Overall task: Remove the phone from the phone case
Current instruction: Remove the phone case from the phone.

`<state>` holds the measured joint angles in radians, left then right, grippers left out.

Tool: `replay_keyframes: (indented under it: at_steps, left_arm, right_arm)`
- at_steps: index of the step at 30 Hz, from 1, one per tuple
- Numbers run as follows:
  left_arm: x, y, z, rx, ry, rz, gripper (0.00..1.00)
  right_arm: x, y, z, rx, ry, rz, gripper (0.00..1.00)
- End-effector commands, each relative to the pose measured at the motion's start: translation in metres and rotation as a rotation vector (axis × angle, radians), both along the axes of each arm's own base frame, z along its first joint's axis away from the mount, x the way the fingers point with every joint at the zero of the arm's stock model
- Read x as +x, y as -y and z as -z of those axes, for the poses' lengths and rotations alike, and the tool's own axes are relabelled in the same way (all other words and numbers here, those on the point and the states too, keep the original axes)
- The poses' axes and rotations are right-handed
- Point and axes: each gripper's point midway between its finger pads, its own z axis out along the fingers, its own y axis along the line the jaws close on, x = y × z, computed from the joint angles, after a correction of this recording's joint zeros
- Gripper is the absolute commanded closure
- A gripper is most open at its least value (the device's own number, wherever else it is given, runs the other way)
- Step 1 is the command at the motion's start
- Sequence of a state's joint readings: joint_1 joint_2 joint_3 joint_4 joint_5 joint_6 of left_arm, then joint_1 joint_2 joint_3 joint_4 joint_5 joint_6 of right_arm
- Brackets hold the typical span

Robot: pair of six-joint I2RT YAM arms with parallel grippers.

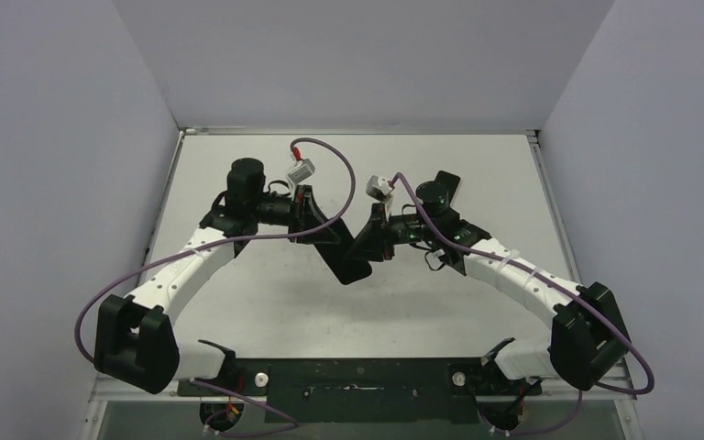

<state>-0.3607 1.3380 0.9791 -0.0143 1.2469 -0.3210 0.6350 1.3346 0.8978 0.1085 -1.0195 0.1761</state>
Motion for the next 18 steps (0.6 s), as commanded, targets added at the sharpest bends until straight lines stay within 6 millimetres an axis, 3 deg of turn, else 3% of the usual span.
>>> replay_keyframes:
  at_steps: [1,3,9,11,18]
  left_arm:
    - [0.002,-0.002,-0.040,-0.040,0.142,-0.038,1.00]
    - [0.006,-0.005,-0.042,-0.035,0.158,-0.078,1.00]
    - [0.031,-0.020,-0.042,-0.041,0.144,-0.303,0.59]
    - [0.037,-0.023,-0.041,-0.066,0.118,-0.374,0.50]
    - [0.027,-0.023,-0.052,-0.279,0.020,-0.415,0.43]
  right_arm:
    - [0.002,-0.005,-0.042,0.130,0.051,-0.050,1.00]
    - [0.004,-0.003,-0.046,0.152,0.037,-0.038,1.00]
    - [0.007,0.005,-0.058,0.221,0.001,0.016,1.00]
    - [0.010,0.007,-0.061,0.243,-0.018,0.048,1.00]
    - [0.017,0.015,-0.074,0.347,-0.071,0.153,1.00]
